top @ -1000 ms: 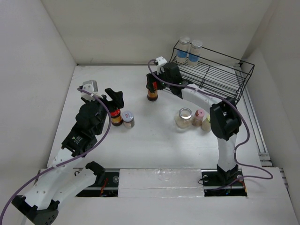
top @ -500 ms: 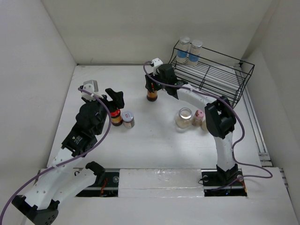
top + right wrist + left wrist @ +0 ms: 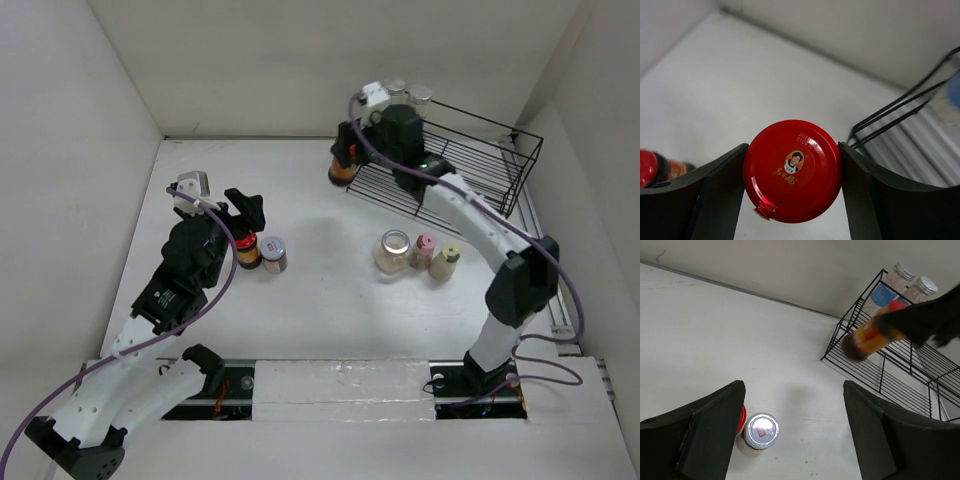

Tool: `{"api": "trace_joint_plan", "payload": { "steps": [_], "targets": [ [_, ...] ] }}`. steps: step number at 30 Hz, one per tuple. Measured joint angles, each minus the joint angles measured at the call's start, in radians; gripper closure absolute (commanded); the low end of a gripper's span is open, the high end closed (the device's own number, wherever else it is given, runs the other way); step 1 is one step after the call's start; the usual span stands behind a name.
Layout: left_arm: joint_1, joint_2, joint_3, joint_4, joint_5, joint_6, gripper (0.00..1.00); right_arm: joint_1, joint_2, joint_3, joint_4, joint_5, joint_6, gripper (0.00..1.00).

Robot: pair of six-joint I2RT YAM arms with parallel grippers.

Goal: Organize the condiment bottles

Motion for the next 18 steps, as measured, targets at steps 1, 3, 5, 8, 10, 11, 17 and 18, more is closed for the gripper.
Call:
{"api": "trace_joint_plan", "payload": {
  "steps": [1, 3, 5, 8, 10, 11, 17, 18],
  "targets": [
    [0.000, 0.000, 0.000, 0.000, 0.000, 0.000, 0.25, -0.025, -0.043, 0.009, 0.001, -0.012, 0.002, 0.52],
    [0.000, 0.000, 0.000, 0.000, 0.001, 0.000, 0.25, -0.096, -0.112, 0.044, 0.015, -0.022, 0.009, 0.53],
    [0.000, 0.000, 0.000, 0.000, 0.004, 0.000, 0.25, -0.200, -0.161, 0.100, 0.028, -0.017, 0.012, 0.53],
    [0.000, 0.000, 0.000, 0.000, 0.005, 0.000, 0.25, -0.317, -0.176, 0.168, 0.040, 0.003, 0.016, 0.53],
    [0.000, 0.000, 0.000, 0.000, 0.007, 0.000, 0.25, -0.387, -0.171, 0.208, 0.038, 0.029, 0.015, 0.53],
    [0.000, 0.000, 0.000, 0.000, 0.008, 0.000, 0.25, -0.417, -0.164, 0.227, 0.034, 0.037, 0.015, 0.53],
    [0.000, 0.000, 0.000, 0.000, 0.009, 0.000, 0.25, -0.508, -0.042, 0.389, -0.052, 0.022, 0.022, 0.53],
    [0.000, 0.000, 0.000, 0.000, 0.009, 0.000, 0.25, -0.519, -0.015, 0.420, -0.069, 0.014, 0.025, 0.53]
  ]
}}
